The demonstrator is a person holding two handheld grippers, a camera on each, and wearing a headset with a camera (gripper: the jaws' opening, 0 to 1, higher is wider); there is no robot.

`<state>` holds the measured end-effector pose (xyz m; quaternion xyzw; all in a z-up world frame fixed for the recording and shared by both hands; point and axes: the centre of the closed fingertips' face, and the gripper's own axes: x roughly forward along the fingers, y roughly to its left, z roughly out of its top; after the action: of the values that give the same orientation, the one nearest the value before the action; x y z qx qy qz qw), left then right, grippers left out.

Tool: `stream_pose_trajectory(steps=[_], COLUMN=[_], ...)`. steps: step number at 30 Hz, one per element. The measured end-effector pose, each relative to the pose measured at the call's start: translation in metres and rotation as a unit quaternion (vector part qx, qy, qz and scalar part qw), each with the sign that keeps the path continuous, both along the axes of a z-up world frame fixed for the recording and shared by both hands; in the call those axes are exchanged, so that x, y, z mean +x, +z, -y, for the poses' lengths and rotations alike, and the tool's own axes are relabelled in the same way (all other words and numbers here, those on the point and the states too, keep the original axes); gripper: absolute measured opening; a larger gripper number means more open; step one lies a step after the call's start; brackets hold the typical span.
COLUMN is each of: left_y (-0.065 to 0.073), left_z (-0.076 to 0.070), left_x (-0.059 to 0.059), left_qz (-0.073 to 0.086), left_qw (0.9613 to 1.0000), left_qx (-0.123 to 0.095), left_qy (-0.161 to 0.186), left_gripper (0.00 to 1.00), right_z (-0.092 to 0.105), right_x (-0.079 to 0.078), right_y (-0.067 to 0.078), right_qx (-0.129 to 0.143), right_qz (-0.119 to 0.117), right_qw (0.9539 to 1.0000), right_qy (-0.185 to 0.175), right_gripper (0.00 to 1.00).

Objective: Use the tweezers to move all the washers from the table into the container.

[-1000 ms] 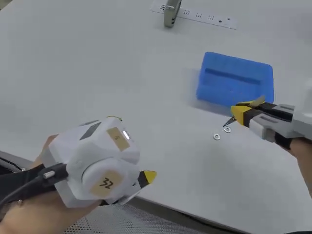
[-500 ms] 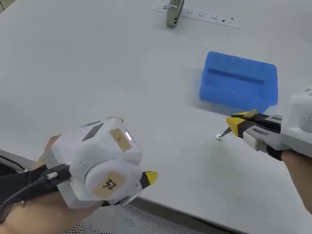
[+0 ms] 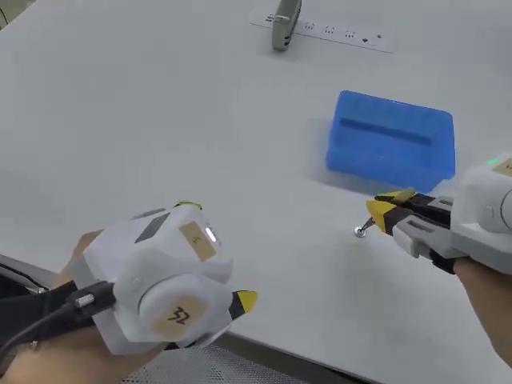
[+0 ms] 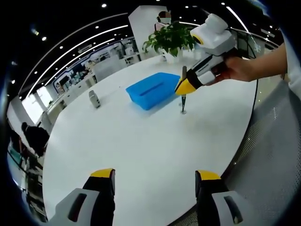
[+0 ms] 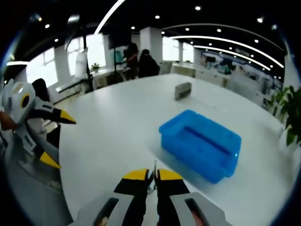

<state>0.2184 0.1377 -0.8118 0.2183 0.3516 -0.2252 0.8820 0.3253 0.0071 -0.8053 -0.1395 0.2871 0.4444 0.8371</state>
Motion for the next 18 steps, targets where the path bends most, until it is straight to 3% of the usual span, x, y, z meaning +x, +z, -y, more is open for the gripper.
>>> stream_pose_trajectory(steps=[5,18], left_y=[0.0002,0.0017], left_z=[-0.0008,-0.0005], left_x=[0.0003,0.0012], left_qz=[0.001,0.004], left_qw=[1.0000,1.0000], left_qx=[0.000,-0.001], left_qy=[0.002,0.001], left_gripper=[0.69,0.69], right_z=[-0.0016,0.0012], right_x=[-0.0041,0.0002], right_y=[-0.0016,-0.0022], right_qx=[-0.022,-0.019], right_qz=[0.027,0.011], right_qw=[0.9992,0.9998], right_qy=[0.018,0.003], right_gripper=[0.03,0.01])
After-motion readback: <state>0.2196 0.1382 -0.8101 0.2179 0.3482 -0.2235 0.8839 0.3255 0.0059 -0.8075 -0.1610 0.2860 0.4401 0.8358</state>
